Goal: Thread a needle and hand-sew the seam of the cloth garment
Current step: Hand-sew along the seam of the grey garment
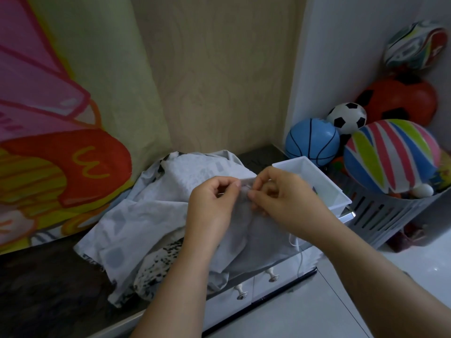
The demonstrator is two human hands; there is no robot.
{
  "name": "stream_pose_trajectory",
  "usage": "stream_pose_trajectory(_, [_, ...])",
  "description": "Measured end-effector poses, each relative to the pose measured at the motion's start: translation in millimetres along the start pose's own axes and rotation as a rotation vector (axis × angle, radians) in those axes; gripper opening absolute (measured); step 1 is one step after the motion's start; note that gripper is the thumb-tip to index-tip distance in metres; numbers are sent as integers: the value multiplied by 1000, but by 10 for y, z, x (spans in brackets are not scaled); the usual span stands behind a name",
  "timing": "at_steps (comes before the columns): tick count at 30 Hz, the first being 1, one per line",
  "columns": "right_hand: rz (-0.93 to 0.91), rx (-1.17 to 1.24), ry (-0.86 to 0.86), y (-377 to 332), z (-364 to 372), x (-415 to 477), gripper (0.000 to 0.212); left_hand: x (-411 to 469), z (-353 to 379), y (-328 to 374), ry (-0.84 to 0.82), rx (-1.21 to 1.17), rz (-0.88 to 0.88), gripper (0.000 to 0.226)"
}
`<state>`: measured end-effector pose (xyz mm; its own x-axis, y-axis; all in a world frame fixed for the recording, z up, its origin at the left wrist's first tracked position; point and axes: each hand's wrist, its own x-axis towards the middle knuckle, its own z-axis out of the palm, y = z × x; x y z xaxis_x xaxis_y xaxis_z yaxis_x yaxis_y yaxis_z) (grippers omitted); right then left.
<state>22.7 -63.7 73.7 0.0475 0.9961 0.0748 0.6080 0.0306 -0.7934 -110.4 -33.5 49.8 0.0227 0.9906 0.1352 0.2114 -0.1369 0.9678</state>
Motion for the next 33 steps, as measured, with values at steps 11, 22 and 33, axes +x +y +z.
stream_pose_trajectory(11, [-144, 2, -10, 41, -93, 22, 13, -25, -7, 53, -87, -148, 4, 9])
stream_pose_trajectory(22, [24, 6, 13, 44, -237, 32, 13, -61, -67, 60, -326, -107, 126, 11])
stream_pose_trajectory(33, [265, 1222, 347, 2, -393, 79, 13, -32, -80, 7, -405, -102, 85, 13])
